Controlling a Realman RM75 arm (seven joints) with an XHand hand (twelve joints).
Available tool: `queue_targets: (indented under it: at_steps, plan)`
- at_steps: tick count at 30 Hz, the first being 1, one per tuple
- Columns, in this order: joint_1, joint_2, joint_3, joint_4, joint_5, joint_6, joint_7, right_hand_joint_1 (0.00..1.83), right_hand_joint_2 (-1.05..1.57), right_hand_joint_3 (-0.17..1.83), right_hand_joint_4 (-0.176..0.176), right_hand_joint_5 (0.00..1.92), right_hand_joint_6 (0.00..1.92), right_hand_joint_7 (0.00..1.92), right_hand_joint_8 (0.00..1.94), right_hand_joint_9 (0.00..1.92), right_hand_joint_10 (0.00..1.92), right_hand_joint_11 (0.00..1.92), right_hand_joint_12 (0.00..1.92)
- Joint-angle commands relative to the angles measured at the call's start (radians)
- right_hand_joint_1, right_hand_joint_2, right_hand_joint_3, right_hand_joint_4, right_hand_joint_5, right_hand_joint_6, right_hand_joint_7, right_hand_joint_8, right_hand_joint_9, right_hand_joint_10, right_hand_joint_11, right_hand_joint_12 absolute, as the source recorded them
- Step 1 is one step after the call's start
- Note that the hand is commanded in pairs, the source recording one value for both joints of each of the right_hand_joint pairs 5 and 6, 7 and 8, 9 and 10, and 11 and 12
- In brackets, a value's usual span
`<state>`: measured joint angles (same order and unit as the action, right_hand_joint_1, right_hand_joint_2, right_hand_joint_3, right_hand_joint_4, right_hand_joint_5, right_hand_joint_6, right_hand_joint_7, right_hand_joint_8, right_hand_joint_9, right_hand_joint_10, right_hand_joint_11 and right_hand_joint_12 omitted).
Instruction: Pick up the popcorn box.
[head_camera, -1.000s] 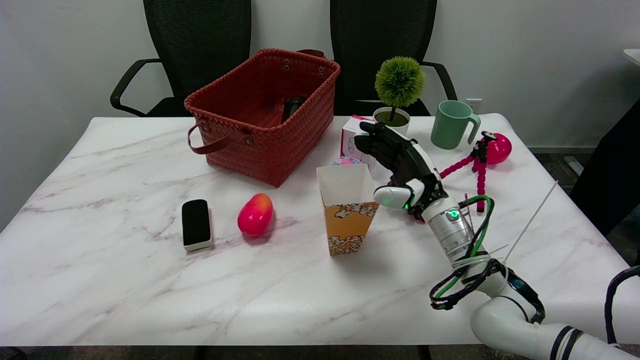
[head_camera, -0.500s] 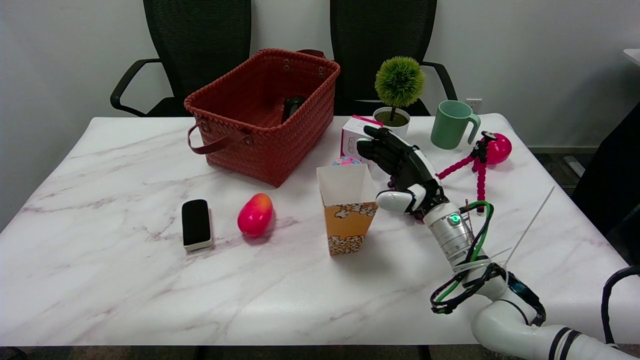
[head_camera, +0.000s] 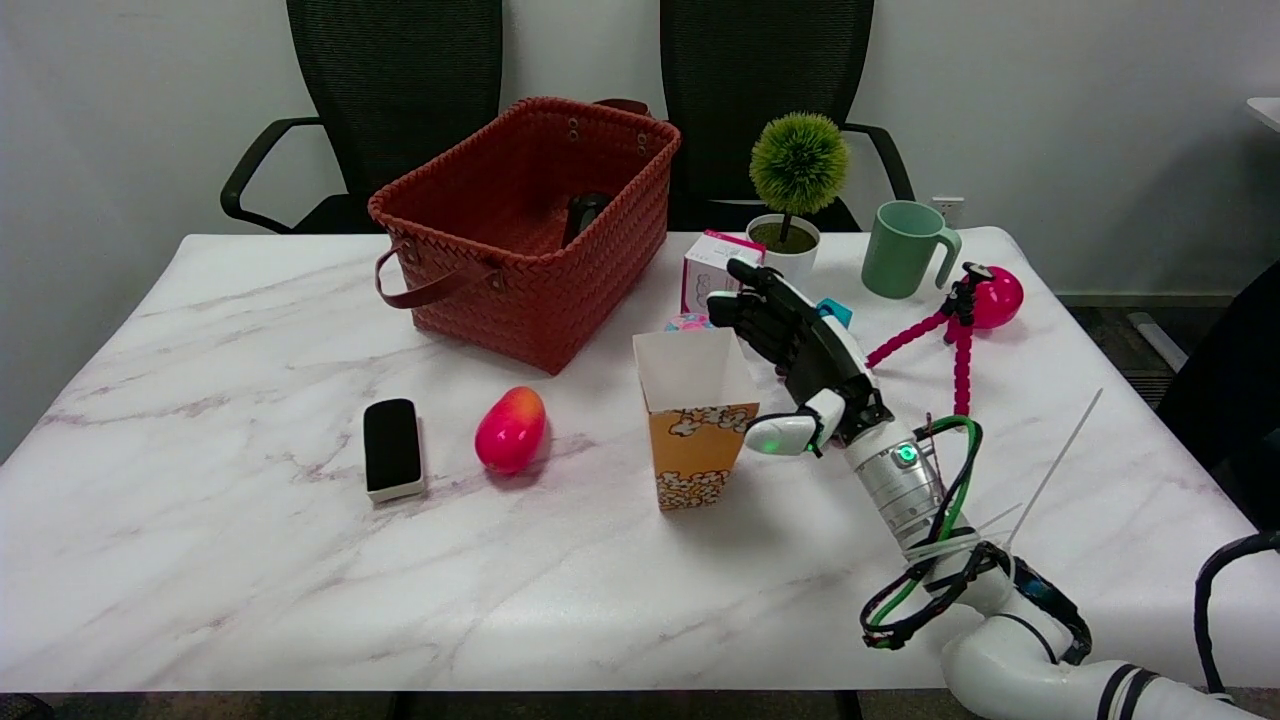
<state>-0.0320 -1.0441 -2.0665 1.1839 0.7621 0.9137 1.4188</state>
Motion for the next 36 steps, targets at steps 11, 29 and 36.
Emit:
queue_targets:
  at_steps: [11, 29, 36]
  plan:
    - [0.006, 0.0, -0.024, -0.038, -0.069, 0.012, 0.007, 1.33, -0.05, 0.64, 0.0, 0.06, 0.06, 0.49, 0.49, 0.4, 0.4, 0.36, 0.36]
    - [0.016, -0.001, -0.023, -0.038, -0.071, -0.016, 0.014, 1.36, 0.15, 0.88, 0.0, 0.01, 0.01, 0.45, 0.45, 0.39, 0.39, 0.4, 0.4]
    - [0.016, -0.001, -0.022, -0.027, -0.067, -0.012, 0.016, 1.36, 0.16, 0.92, 0.0, 0.01, 0.01, 0.44, 0.44, 0.47, 0.47, 0.68, 0.68]
